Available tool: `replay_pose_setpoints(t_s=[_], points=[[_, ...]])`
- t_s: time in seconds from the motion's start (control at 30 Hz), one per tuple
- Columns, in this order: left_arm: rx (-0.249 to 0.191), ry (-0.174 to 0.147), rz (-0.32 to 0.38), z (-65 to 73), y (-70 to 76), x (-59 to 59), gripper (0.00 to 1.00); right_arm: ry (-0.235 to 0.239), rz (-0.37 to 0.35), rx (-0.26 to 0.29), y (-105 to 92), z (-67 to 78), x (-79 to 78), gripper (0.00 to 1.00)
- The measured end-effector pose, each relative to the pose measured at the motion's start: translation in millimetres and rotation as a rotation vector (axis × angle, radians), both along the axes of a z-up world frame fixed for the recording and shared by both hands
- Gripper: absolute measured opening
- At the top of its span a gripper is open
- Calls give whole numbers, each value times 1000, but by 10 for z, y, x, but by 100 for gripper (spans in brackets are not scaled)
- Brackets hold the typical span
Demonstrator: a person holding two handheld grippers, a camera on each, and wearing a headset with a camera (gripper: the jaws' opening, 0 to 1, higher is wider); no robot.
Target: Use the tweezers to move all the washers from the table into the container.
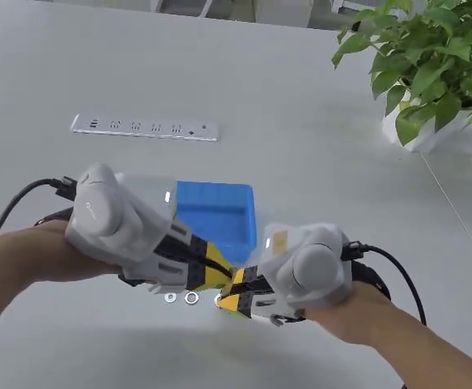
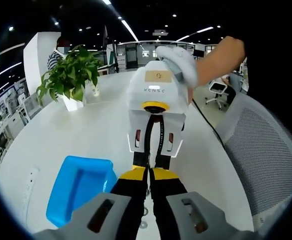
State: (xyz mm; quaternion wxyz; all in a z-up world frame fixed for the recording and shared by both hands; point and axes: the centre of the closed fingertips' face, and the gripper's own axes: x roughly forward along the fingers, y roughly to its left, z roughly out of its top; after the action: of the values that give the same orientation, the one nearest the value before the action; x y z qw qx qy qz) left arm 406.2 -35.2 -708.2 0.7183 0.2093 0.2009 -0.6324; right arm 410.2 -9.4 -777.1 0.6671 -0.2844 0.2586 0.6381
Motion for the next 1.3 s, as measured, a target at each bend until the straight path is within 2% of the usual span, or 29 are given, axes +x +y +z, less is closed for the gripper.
replay_pose_setpoints(t_s=[0.27, 0.47, 0.73, 0.8, 0.97, 1.03, 1.3], points=[[23, -11, 17, -27, 46, 37, 7, 5, -13, -2, -12, -1, 9, 7], [19, -13, 29, 16, 78, 31, 12, 3, -16, -7, -7, 3, 3, 7], [-19, 13, 65, 104, 157, -57, 27, 1, -20, -6, -1, 23, -18, 8], [-21, 27, 87, 100, 194, -73, 32, 1, -22, -4, -4, 38, -19, 8], [-47, 37, 138, 128, 274, -111, 40, 0, -29, 5, -7, 97, -21, 8], [-66, 52, 163, 154, 299, -128, 45, -3, -24, 1, -13, 130, -32, 8], [-91, 64, 251, 188, 465, -158, 62, 0, -20, 19, 7, 340, -19, 8]])
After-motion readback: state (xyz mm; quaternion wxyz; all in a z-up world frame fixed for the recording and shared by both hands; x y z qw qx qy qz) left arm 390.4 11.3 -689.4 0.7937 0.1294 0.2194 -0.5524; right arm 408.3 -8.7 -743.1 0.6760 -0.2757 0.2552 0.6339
